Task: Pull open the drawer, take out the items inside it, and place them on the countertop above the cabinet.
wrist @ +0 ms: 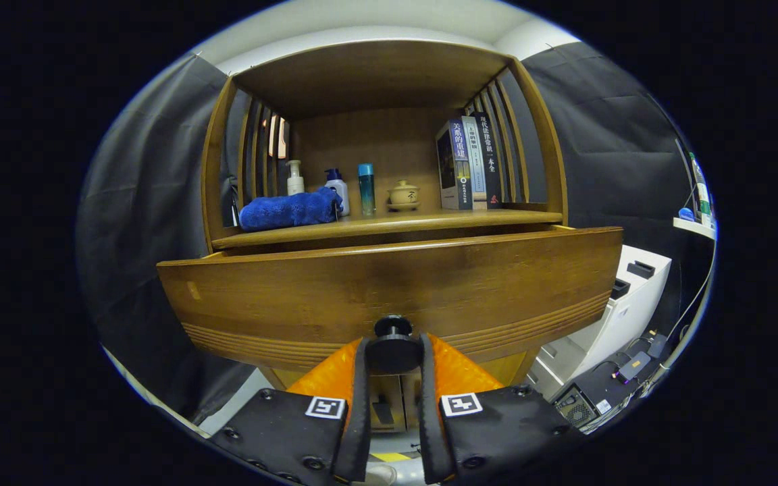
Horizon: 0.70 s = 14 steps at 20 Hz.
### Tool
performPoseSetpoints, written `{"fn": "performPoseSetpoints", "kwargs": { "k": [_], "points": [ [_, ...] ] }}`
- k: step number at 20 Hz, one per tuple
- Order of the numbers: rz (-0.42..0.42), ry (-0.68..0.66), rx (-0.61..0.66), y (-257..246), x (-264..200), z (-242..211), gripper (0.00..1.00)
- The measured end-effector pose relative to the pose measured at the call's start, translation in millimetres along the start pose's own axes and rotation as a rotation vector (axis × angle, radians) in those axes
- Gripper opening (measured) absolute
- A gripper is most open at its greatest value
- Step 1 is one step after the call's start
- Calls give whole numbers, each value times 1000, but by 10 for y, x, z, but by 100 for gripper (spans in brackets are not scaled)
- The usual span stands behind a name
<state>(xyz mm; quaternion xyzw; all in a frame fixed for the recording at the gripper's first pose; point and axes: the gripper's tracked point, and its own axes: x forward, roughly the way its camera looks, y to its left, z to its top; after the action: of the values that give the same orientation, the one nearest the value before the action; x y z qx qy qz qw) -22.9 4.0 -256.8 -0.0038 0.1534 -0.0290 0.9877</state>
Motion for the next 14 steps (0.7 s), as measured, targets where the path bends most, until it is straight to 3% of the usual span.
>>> {"fn": "performPoseSetpoints", "kwargs": {
  "k": [9, 14],
  "points": [
    [-15, -5, -2, 2, -172, -43, 38],
    [-15, -11, 17, 10, -219, -55, 31]
  ]
}}
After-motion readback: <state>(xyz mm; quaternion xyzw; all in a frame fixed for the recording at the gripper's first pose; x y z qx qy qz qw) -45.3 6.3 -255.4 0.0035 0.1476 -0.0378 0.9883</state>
